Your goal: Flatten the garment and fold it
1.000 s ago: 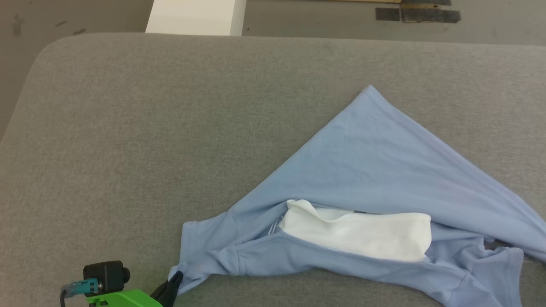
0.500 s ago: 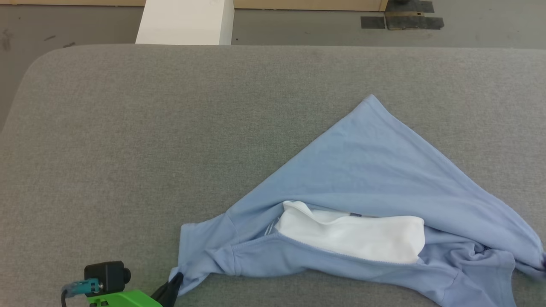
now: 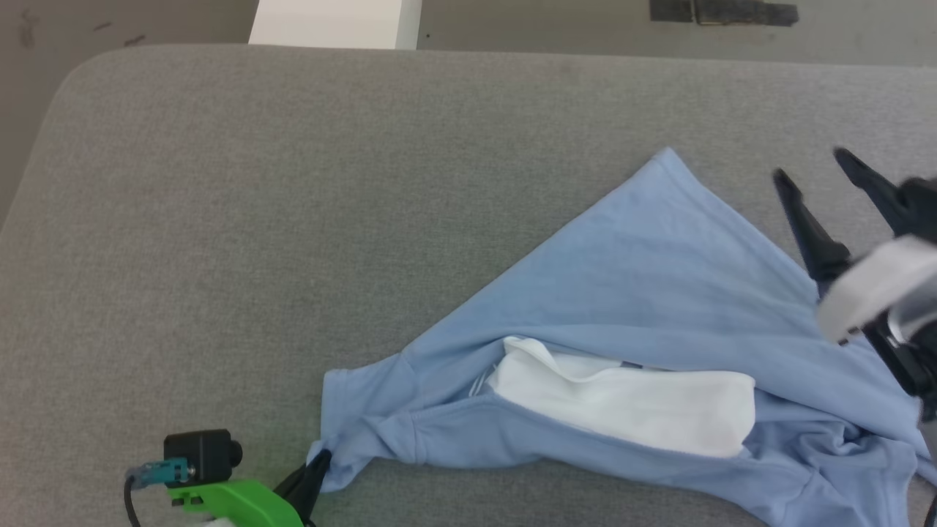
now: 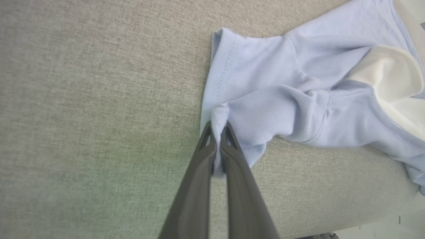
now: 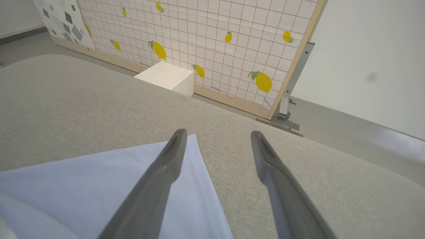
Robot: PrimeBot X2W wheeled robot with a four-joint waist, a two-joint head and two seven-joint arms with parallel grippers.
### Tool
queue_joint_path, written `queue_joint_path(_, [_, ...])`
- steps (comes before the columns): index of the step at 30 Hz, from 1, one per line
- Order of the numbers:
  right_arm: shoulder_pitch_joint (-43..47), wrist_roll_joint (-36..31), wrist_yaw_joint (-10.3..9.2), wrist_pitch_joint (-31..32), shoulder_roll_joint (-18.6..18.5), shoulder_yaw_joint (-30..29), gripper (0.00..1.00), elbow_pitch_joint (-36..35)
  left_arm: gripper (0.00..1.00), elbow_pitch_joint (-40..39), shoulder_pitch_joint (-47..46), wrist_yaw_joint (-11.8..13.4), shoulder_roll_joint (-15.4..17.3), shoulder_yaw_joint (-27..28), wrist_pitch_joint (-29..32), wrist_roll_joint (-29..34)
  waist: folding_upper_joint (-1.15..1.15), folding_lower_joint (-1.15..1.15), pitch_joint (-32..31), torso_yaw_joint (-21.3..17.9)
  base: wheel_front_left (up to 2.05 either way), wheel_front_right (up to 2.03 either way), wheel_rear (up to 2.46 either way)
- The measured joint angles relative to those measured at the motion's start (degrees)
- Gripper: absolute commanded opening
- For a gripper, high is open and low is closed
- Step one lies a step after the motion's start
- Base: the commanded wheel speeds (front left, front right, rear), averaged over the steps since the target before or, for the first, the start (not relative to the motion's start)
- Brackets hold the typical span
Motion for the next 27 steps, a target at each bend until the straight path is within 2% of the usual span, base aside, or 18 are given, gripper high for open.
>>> queue_joint_path(5, [-10.2, 2.2, 0.00, -0.9, -1.8, 10.2, 1.00, 8.8, 0.00, 1.3, -2.4, -0.7, -0.3, -1.0, -0.5, 0.0, 0.00, 0.00, 1.8, 1.9, 0.00, 0.00, 0.00])
queue_joint_path(10, [-18.1, 5.3, 0.00, 3.8, -2.1, 14.9, 1.00, 17.2, 0.00, 2.6, -4.3, -1.4, -1.2, -2.0, -1.3, 0.0, 0.00, 0.00, 3.8, 4.3, 0.00, 0.00, 0.00])
queue_joint_path(17, [-26.1, 9.8, 0.00, 16.0, -1.7, 18.2, 1.00, 26.7, 0.00, 4.3, -6.1, -2.4, -2.5, -3.5, -3.0, 0.0, 0.00, 0.00, 7.0, 7.7, 0.00, 0.00, 0.00])
queue_joint_path(25, [-32.6, 10.0, 0.00, 29.5, -1.5, 20.9, 1.00, 31.6, 0.00, 5.2, -7.5, -3.3, -3.5, -4.2, -4.2, 0.0, 0.00, 0.00, 10.2, 10.7, 0.00, 0.00, 0.00])
queue_joint_path(26, [-33.4, 9.8, 0.02, 31.7, -1.4, 20.8, 0.91, 32.1, 0.00, 5.2, -7.6, -3.4, -3.6, -4.3, -4.3, 0.0, 0.00, 0.00, 10.5, 11.0, 0.00, 0.00, 0.00])
queue_joint_path(27, [-34.2, 9.5, 0.02, 33.7, -1.3, 20.7, 0.45, 32.5, 0.00, 5.2, -7.6, -3.4, -3.6, -4.4, -4.5, 0.0, 0.00, 0.00, 10.7, 11.2, 0.00, 0.00, 0.00])
